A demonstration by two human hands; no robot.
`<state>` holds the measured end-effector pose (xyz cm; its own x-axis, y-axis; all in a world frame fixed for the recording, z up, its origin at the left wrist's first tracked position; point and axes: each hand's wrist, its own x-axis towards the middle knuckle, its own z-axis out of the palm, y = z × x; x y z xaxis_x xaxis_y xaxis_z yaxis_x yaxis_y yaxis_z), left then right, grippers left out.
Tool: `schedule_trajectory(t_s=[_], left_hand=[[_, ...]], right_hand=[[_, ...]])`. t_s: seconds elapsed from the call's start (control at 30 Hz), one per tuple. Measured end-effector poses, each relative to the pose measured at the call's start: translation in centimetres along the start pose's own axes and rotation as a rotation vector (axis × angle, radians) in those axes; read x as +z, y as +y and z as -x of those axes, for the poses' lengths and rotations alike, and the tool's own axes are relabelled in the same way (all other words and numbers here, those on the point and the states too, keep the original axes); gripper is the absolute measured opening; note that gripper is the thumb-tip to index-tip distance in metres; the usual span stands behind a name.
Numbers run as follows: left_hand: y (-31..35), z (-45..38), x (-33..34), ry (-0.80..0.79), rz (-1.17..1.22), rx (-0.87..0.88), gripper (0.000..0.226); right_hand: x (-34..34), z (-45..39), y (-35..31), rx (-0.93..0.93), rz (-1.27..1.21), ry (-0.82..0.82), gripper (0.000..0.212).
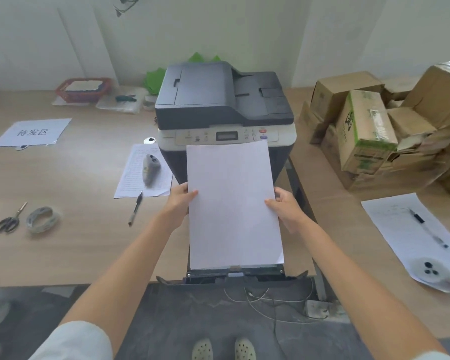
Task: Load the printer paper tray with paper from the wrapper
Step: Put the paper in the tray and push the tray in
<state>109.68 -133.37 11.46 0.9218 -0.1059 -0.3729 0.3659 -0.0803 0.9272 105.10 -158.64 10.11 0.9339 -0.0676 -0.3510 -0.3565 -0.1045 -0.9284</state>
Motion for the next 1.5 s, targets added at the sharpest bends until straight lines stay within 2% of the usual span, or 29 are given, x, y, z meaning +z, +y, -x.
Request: schedule_trajectory(t_s=[0.13, 0.37, 0.67, 0.9, 1.1, 1.27, 1.5], left_hand=[[-1.9, -0.1, 0.1, 0.007, -0.022, -0.029, 0.032], [-5.5, -2.0, -0.4, 0.106, -0.079, -0.099, 0.027], [-8.5, -6.2, -0.1, 0.105, -0.109, -0.26, 0.026], [-8.8, -9.1, 0.4, 0.108, -0.105, -0.301, 0.029], [-8.8, -10.5, 0.7, 0.144, -0.144, -0.355, 0.04], [-8.6, -10.1, 1.0, 0.134, -0.168, -0.289, 0.031], [-8.7, -10.0, 0.9, 0.16, -0.186, -0.296, 0.036]], right_hand=[[-0.1, -0.9, 2.1, 0.076, -0.055, -0.029, 0.031], [1.4, -2.6, 5.6, 0.244, -0.036, -0.014, 0.023], [2.6, -6.0, 8.3, 0.36, 0.042, 0.125, 0.04], [2.8, -8.4, 8.5, 0.354, 0.071, 0.187, 0.046], [2.8, -9.3, 8.6, 0.36, 0.16, 0.197, 0.041], [2.9, -9.3, 8.7, 0.352, 0.22, 0.203, 0.04], [2.8, -9.3, 8.5, 0.333, 0.257, 0.213, 0.039]])
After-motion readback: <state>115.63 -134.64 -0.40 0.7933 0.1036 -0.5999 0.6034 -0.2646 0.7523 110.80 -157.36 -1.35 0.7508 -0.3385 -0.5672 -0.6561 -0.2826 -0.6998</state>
